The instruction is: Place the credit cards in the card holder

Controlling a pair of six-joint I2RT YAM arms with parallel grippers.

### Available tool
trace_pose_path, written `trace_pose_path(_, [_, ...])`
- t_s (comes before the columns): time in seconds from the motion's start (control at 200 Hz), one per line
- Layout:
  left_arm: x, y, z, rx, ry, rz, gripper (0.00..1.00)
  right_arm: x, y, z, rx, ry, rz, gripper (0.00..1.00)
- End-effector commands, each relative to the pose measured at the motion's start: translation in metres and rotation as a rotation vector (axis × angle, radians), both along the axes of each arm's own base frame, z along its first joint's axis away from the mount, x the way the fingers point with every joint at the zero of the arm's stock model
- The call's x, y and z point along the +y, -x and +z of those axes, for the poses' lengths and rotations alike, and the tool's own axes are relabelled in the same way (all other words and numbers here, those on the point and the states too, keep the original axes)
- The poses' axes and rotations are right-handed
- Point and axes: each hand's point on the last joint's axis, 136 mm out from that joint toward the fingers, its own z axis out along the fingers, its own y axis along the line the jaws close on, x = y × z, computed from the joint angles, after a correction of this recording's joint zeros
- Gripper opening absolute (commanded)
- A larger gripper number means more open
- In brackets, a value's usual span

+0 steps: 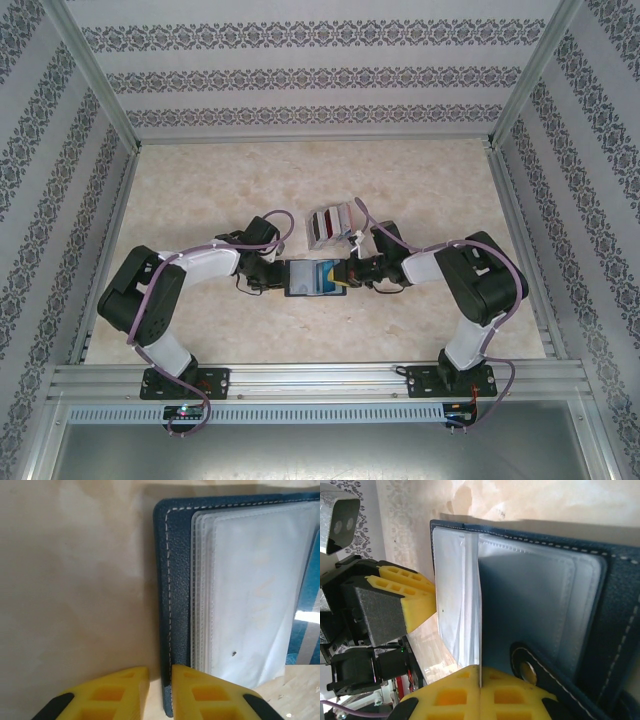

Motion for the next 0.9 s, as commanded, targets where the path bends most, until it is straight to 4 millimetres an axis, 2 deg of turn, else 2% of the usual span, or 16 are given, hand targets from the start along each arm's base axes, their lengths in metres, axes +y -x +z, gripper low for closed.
trace_pose_path(0.0, [0.010, -0.010, -0.017, -0.025, -0.071, 0.011, 0.18, 0.003, -0.007, 0.004, -0.035, -0.023, 0.018, 0.00])
trace_pose_path(0.09, [0.011, -0.010, -0.019, -0.019, -0.079, 0.008, 0.16, 0.006, -0.006, 0.000, -0.020, -0.028, 0.027, 0.00])
trace_pose_path(0.29, [0.011, -0.011, -0.020, -0.017, -0.085, 0.008, 0.11, 0.010, -0.006, 0.010, -0.052, -0.050, 0.039, 0.01])
trace_pose_path(0.61, [0.013, -0.010, -0.018, -0.019, -0.094, 0.009, 0.07, 0.014, -0.003, 0.011, -0.038, -0.082, 0.051, 0.01])
trace_pose_path(0.894, [0.014, -0.009, -0.017, -0.027, -0.091, 0.015, 0.06, 0.012, -0.003, -0.003, -0.014, -0.045, 0.031, 0.01])
